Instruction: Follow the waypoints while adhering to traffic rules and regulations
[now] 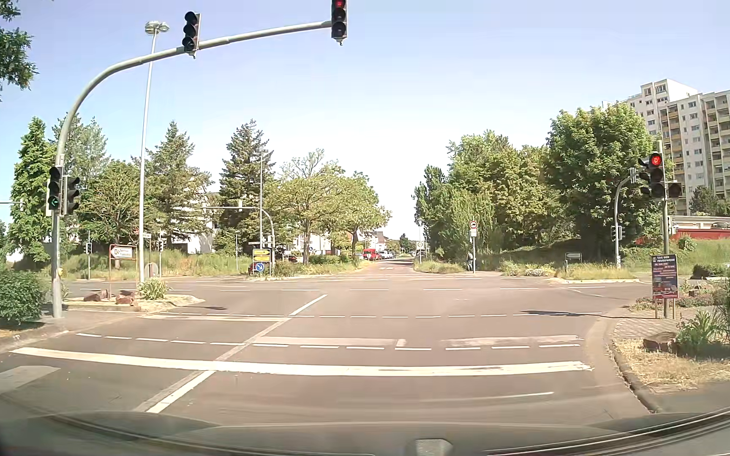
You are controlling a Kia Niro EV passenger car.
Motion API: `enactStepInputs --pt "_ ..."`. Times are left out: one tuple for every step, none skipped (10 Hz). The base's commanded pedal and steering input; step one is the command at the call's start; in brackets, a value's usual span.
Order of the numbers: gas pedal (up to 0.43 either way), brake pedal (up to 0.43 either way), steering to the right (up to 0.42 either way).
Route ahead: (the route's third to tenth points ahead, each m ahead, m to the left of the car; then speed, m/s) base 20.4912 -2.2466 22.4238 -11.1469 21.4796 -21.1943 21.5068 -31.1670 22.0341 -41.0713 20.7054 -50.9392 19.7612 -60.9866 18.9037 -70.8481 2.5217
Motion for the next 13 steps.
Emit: enactStepInputs --pt "0.0 0.213 0.115" --pt "0.0 0.213 0.114" --pt "0.0 0.207 0.111" --pt "0.0 0.213 0.109" --pt "0.0 0.213 0.104" --pt "0.0 0.213 0.1" --pt "0.0 0.213 0.097" --pt "0.0 0.207 0.095" --pt "0.0 0.201 0.094" --pt "0.0 0.201 0.094" --pt "0.0 0.183 0.092" --pt "0.0 0.177 0.092" --pt "0.0 0.177 0.093"
